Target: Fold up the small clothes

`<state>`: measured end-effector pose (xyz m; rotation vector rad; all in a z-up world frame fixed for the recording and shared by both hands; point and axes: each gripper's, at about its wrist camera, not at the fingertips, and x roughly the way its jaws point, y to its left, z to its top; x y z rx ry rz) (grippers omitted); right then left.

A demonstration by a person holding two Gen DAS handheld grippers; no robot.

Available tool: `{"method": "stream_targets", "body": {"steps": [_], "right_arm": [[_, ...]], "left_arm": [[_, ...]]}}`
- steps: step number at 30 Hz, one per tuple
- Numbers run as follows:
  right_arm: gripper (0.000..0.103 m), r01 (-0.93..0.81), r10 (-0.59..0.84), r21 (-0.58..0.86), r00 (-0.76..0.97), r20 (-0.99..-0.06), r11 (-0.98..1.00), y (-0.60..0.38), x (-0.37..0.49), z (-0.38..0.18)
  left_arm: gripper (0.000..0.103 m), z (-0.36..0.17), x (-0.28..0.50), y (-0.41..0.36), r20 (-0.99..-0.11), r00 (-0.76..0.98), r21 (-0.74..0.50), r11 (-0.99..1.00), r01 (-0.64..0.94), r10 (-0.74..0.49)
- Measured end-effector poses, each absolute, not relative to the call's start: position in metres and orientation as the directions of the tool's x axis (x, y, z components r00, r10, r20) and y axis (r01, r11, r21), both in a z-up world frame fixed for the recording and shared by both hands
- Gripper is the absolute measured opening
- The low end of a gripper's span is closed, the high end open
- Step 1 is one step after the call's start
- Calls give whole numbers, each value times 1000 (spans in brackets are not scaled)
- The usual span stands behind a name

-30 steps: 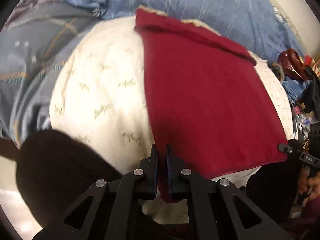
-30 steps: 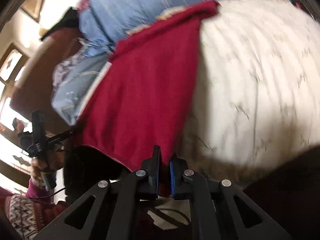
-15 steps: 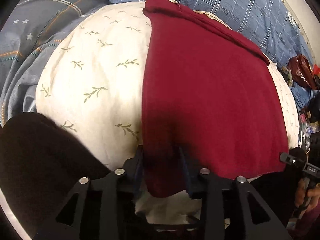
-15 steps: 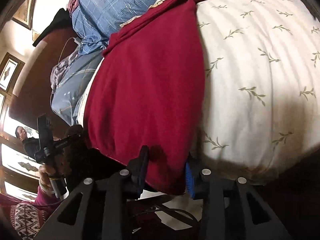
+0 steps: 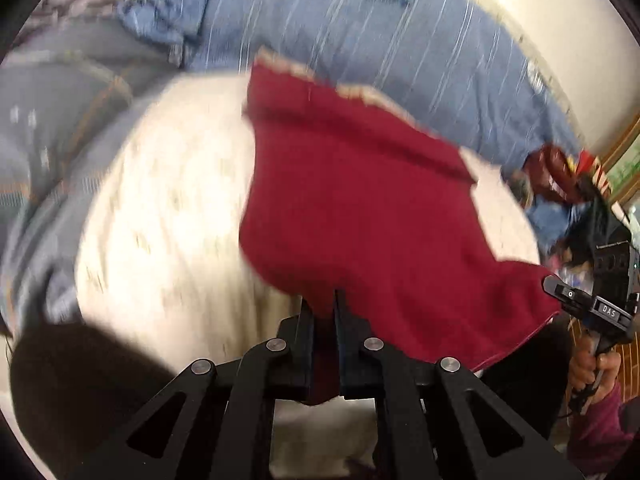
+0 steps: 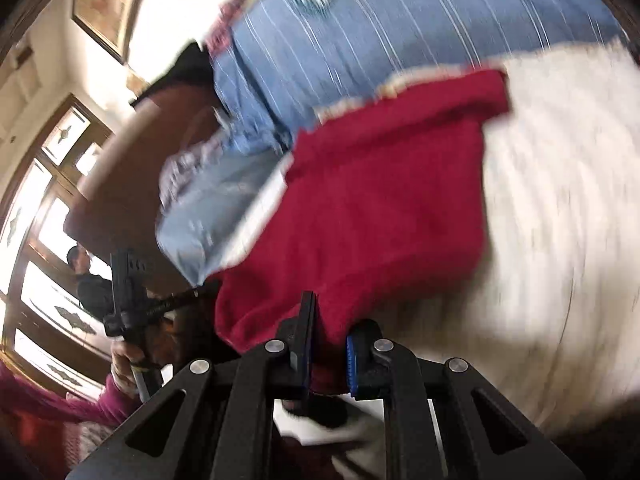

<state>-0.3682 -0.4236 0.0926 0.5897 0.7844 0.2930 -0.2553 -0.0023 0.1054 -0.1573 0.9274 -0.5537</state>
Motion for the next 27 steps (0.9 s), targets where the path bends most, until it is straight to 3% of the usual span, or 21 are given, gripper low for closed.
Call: {"method": "stream_targets", "body": {"steps": [5,9,17,27], "right_arm": [[12,-30,370,560,779,-506,828,-444,-323,129],[12,21,290,512,804,-519,859,-456,-268,137],[12,121,223,506,794,-566,854,-494,-183,120],[12,218,157,470,756,-636,855,-528,-96,81]], "left_arm": [[6,138,-219,-9,-640,556,-370,847,381,-529],[6,147,-182,-24,-614,608,-352,864,360,-504],[6,124,-85,-66,-636,627,-383,889,249,-450],[6,88,34,-117,-681,606,-355,909,217,-410]]}}
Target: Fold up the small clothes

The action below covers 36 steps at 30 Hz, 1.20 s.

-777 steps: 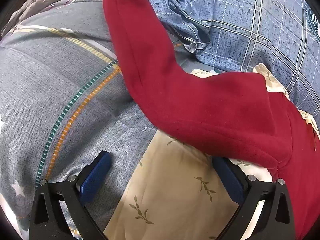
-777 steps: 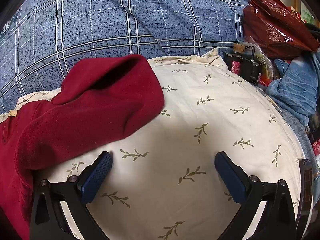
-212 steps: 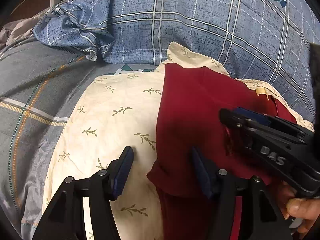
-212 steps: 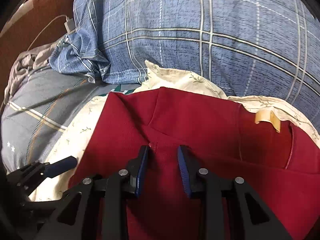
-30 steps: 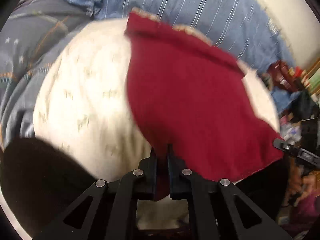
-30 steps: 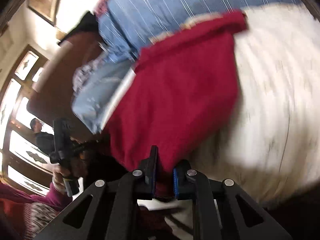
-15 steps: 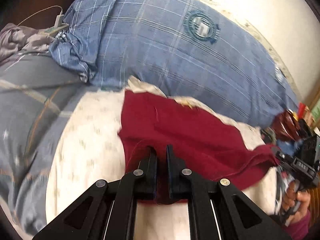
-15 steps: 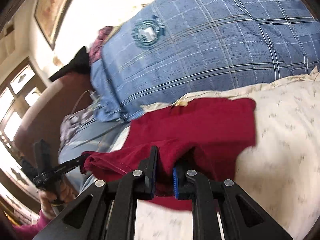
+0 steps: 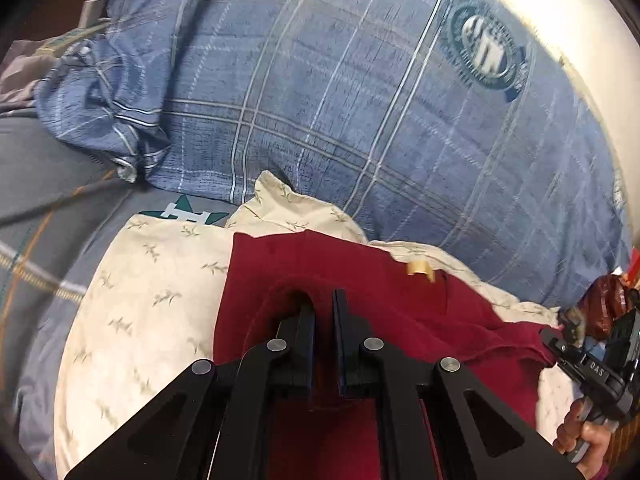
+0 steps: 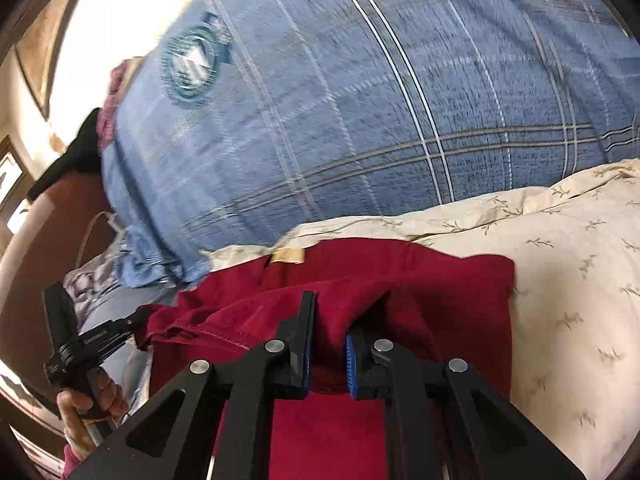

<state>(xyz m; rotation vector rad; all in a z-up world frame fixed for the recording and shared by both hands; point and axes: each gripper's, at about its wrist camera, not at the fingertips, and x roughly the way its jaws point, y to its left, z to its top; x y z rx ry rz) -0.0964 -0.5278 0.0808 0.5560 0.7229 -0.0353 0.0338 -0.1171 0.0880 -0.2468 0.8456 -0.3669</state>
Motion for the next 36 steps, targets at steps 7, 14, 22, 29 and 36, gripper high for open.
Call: {"method": "stream_targets", "body": {"steps": [7,14,22,29,36], "right_arm": [[12,276,165,487,711,-684,829,-542,-66,38],[12,282,169,511,724,-668,812,-547,-64,34],[39,330,187,553,708,-681,765,-555,-55,48],[60,251,139,479,755,-641,841,-536,-87,92],[50,287,4,257,661,-751,923,-504,-32,63]], "left_arm": [[8,51,83,-134,-728,562,-361,916,172,-392],[9,46,88,-139,-719,577,-350,919,182,-388],[67,67,75,-122,-667,619,-387,903,186,-414],[78,80,64,-97,-622,670,-431,892,137,-404],[78,44,78,-121,-754,595,-274,957,98,-277]]}}
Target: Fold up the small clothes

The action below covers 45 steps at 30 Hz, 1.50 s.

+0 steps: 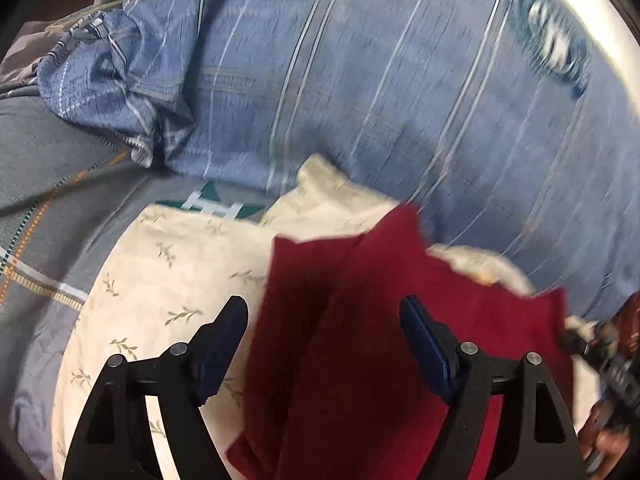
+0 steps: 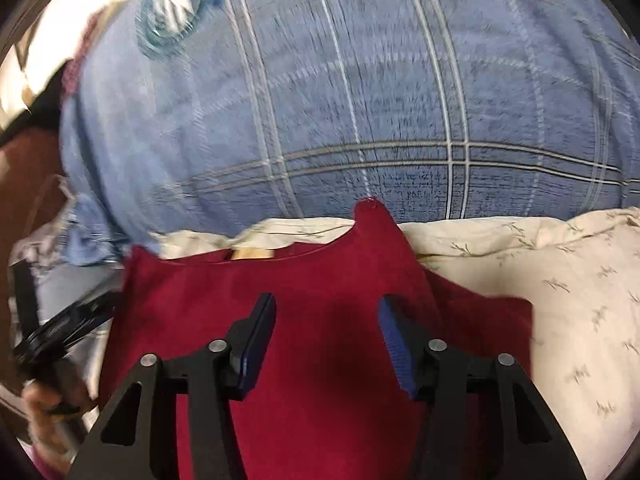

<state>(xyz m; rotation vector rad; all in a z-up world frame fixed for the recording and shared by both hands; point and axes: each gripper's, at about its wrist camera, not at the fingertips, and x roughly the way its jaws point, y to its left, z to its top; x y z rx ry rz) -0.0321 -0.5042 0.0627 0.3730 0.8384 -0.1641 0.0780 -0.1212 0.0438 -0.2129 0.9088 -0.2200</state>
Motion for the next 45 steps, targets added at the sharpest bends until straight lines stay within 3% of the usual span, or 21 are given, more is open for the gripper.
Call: {"method": "stream_targets", "body": {"steps": [3,6,13,19,20,24,28,35,37,45], "right_arm": [[48,369,-109,164,616,-780,915,-520,-14,42],[48,411,-64,235,596,-801,881,-545,-2,20],[51,355,-14,285,646,-763,890,-540,-42,55],[51,276,9,236,631,-776,932,-512,-108,65],[47,279,-4,210,610,-792,937,-508,-110,60],[47,301,-43,165,581,-813,939,-504,-107,50],[52,246,-7,193,633,-774,950,-483,-105,78],[47,50,185,284,648,-739,957,-397,-39,78],[42,18,203,277,638,-743,961,-375,-14,68],[41,-62,202,209,613,-763,976,-309,64,37]], "left_arm": [[78,32,89,-125,-788,575,-223,972,70,-222],[79,26,94,-128,-789,574,-217,974,69,-217],[76,40,79,-128,-766,607,-207,975,82,-213],[76,63,40,-111,-717,652,-237,966,105,-247],[76,65,31,-109,-718,651,-230,966,113,-247],[76,70,-2,-102,-741,630,-192,972,133,-232],[78,83,-29,-94,-746,631,-160,977,140,-213],[78,64,-52,-85,-795,584,-120,986,116,-165],[78,60,-49,-84,-796,582,-131,986,104,-167],[80,51,-35,-84,-808,558,-162,982,99,-189]]}}
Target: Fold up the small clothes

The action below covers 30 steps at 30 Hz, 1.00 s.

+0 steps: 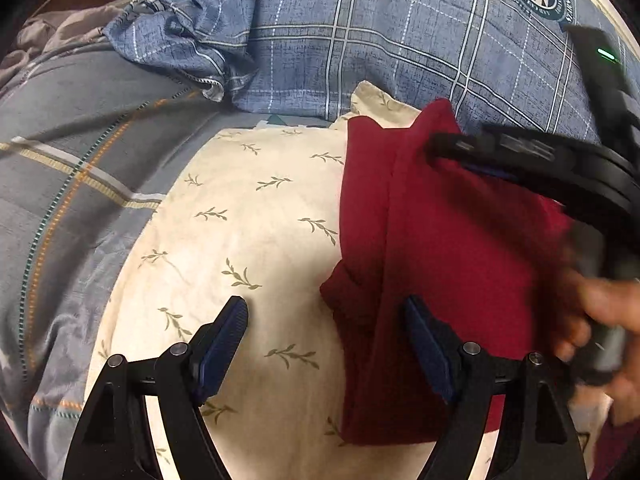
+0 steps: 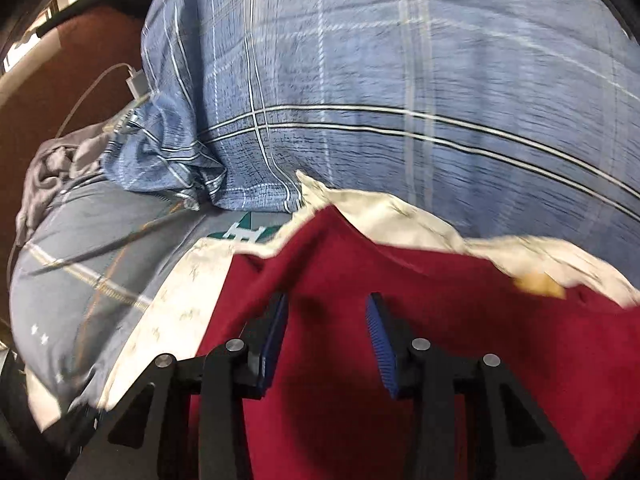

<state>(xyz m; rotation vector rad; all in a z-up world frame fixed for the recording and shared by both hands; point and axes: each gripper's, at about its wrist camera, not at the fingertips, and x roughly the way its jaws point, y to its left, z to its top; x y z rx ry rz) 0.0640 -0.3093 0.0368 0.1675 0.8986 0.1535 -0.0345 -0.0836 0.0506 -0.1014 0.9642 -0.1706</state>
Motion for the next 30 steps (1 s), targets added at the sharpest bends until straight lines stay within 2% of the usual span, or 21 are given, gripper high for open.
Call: {"method": "stream_targets", "body": {"steps": [7,12,20,27,30], "right_arm": [[44,-52,172,173,560,-811,984,-294,106,10],[44,-50,152,151,572,-806,987,-289,107,8],[43,-50,177,184,596,-783,982,-304,67,36],[45,9,182,226,562,-807,974,-313,76,12],[47,37,193,256,558,-807,966,-314,79,18]], "left_arm": [[82,42,-15,-90,-815,554,-140,985,97,-170],[82,41,-14,-93,-815,556,-125,987,101,-160],[82,42,-16,-94,-815,559,-118,988,100,-154],[82,41,-15,-96,-815,559,-115,988,100,-151],[82,42,-12,-94,-822,543,-133,985,108,-170]]}}
